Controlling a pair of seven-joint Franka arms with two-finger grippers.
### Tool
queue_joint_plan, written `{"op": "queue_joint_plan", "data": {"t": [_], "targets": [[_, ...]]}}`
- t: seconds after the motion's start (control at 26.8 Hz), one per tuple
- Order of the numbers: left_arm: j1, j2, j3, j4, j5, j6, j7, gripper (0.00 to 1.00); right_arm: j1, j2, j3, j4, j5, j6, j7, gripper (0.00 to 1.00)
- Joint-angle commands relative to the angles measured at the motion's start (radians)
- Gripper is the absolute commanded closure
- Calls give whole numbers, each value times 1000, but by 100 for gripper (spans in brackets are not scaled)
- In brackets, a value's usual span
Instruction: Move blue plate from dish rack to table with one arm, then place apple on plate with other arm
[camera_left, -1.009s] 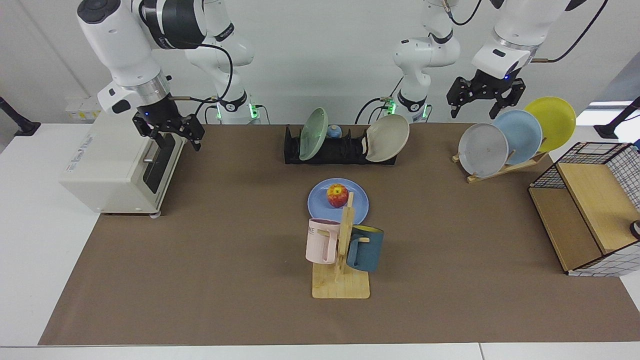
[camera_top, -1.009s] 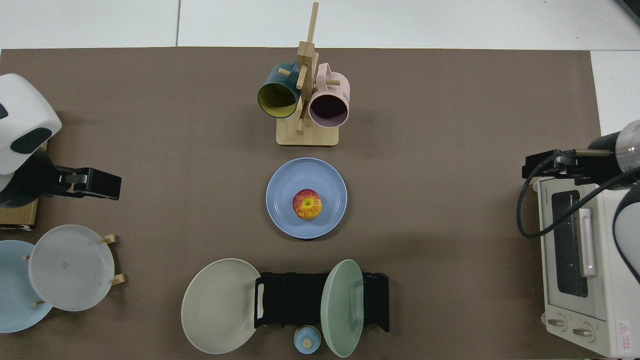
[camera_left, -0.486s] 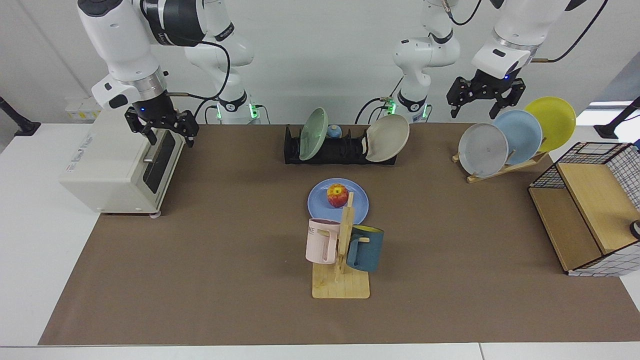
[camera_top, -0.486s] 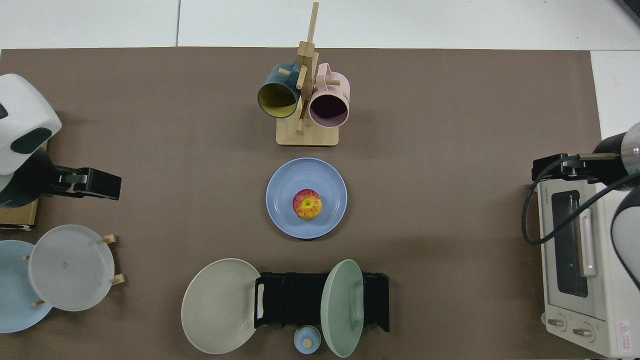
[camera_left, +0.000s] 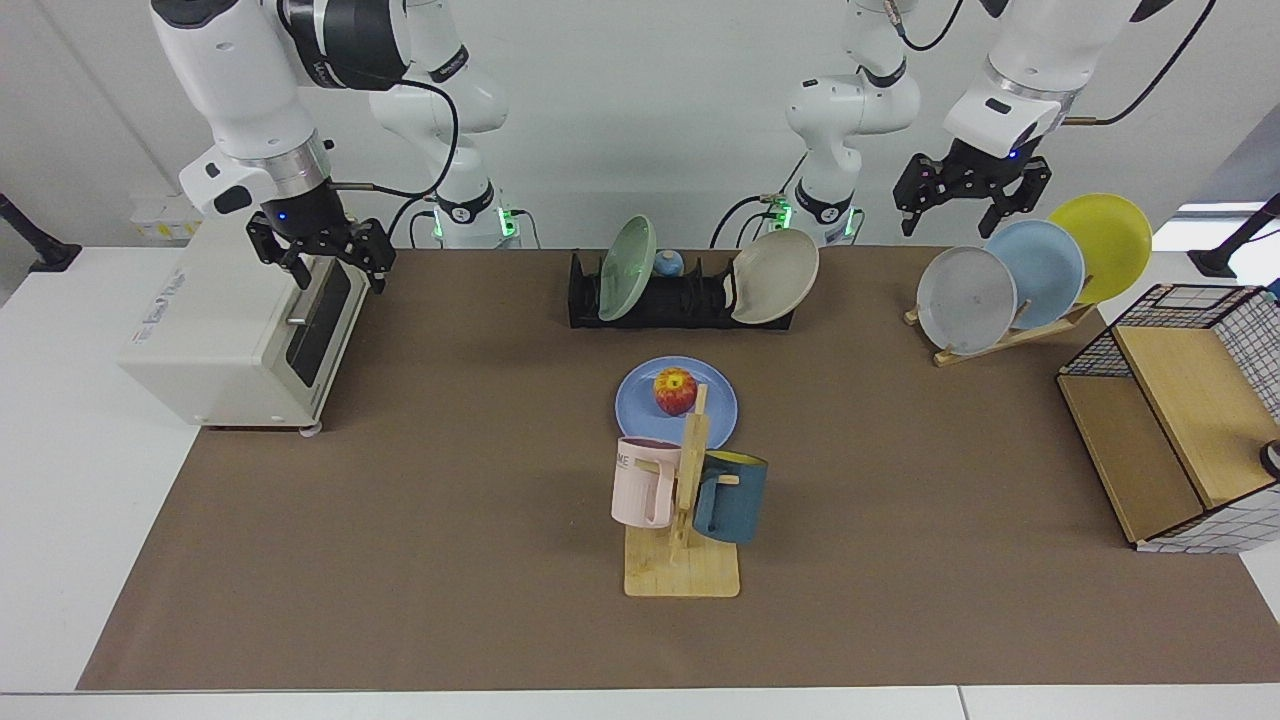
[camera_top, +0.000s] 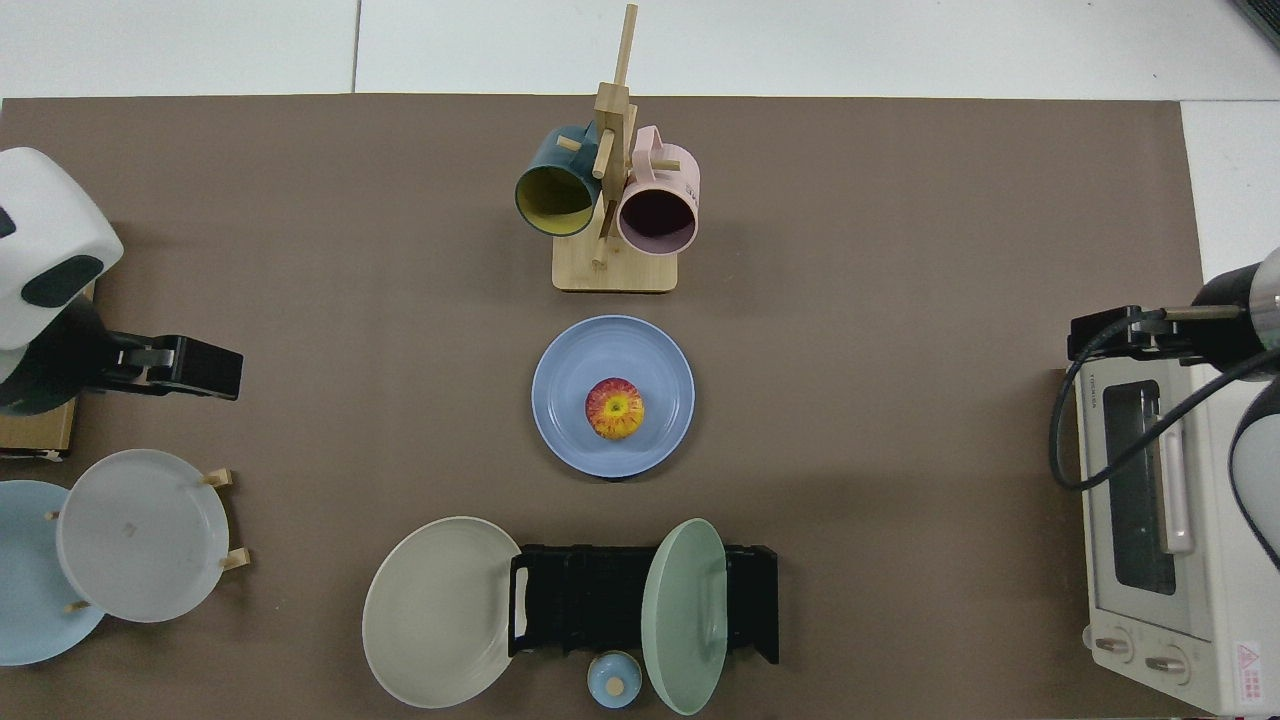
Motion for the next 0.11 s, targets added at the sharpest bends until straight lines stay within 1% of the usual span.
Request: {"op": "queue_joint_plan", "data": {"t": [0.0,0.07], "targets": [[4,-22,1,-22,-2,-3,-8,0,-7,-8,8,1,-5,-6,-76,0],[4,-22,1,-22,-2,-2,-8,0,-6,-8,8,1,3,-6,-78,0]]}}
